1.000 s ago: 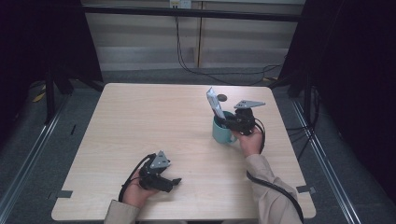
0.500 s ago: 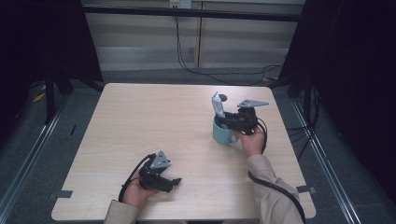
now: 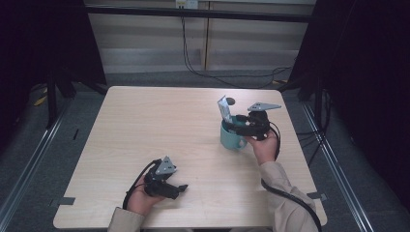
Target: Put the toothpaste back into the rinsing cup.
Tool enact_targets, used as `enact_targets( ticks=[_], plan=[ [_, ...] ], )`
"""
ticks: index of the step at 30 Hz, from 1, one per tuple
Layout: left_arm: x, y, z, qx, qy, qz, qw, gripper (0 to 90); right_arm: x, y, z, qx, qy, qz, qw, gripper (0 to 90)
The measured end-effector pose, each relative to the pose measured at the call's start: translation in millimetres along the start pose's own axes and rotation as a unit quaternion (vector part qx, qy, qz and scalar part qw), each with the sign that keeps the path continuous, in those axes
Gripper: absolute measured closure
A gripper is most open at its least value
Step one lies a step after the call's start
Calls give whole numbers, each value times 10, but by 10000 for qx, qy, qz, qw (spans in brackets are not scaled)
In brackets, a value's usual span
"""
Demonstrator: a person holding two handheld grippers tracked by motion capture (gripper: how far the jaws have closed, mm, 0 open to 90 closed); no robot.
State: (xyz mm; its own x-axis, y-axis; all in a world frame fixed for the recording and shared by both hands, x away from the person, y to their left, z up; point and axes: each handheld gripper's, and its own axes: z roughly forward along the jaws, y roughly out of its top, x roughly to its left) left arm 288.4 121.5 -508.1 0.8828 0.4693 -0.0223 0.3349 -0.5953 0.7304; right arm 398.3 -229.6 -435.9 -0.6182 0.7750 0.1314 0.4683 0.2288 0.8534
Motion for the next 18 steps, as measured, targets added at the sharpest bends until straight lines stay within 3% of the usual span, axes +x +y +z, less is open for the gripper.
enact_targets(
  ticks=[18],
  plan=[
    [-6, -4, -1, -21, -15, -20, 10000, 183, 56, -16, -220, 185, -41, 14, 9998, 234]
  ],
)
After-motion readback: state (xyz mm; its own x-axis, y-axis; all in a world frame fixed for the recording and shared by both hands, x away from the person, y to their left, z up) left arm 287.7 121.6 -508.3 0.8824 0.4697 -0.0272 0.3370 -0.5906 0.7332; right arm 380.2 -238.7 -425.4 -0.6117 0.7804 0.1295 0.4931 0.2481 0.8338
